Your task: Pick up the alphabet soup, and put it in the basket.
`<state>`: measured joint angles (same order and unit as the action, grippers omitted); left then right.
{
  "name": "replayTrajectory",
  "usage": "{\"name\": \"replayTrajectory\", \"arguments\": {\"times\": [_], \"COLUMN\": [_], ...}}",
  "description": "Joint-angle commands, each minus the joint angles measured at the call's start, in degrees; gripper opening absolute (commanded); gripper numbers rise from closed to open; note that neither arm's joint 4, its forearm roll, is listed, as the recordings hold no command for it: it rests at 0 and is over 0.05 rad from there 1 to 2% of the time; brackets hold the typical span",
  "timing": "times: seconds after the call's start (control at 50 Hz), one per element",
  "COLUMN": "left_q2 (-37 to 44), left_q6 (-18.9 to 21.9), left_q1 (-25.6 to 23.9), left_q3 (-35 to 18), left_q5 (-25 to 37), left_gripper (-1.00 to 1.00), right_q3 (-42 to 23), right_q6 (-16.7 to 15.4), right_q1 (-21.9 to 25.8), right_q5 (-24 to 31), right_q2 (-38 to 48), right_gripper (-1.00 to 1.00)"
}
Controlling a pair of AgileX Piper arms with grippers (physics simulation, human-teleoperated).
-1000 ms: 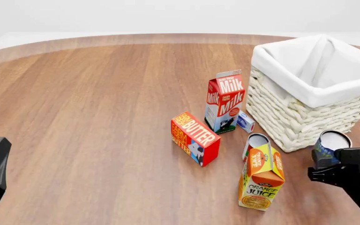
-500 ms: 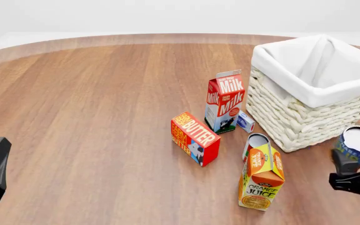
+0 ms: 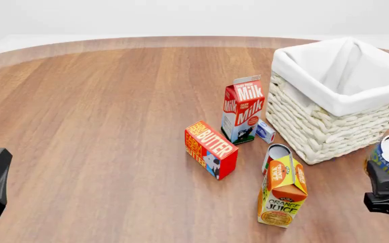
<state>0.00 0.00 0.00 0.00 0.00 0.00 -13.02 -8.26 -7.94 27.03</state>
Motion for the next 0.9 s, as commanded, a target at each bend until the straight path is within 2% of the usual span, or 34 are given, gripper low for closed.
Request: {"name": "replayTrajectory", "arguments": {"times": [0.02, 0.24, 0.52, 0.9], "left_q2": [0.00, 0.00, 0.00, 0.00], "left_q6": [0.00, 0.00, 0.00, 0.00], "left_q1": [0.00, 0.00, 0.00, 0.00], "left_q3": [0.00, 0.00, 0.00, 0.00], "left_q5": [0.00, 0.00, 0.00, 0.00], "left_gripper": [1.00, 1.00, 1.00, 1.00], "right_q3": [-0.02, -0.43, -4.82, -11.17], "right_q6": [0.18, -0.44, -0.86, -2.01], "right_q1": [0.21, 0.12, 0.13, 1.24], "right_q5": [0.68, 0.40, 5.74, 6.48], "right_q2": [-3.73, -5.54, -9.57, -6.81], "right_gripper": [-1.00, -1.00, -1.00, -1.00]}}
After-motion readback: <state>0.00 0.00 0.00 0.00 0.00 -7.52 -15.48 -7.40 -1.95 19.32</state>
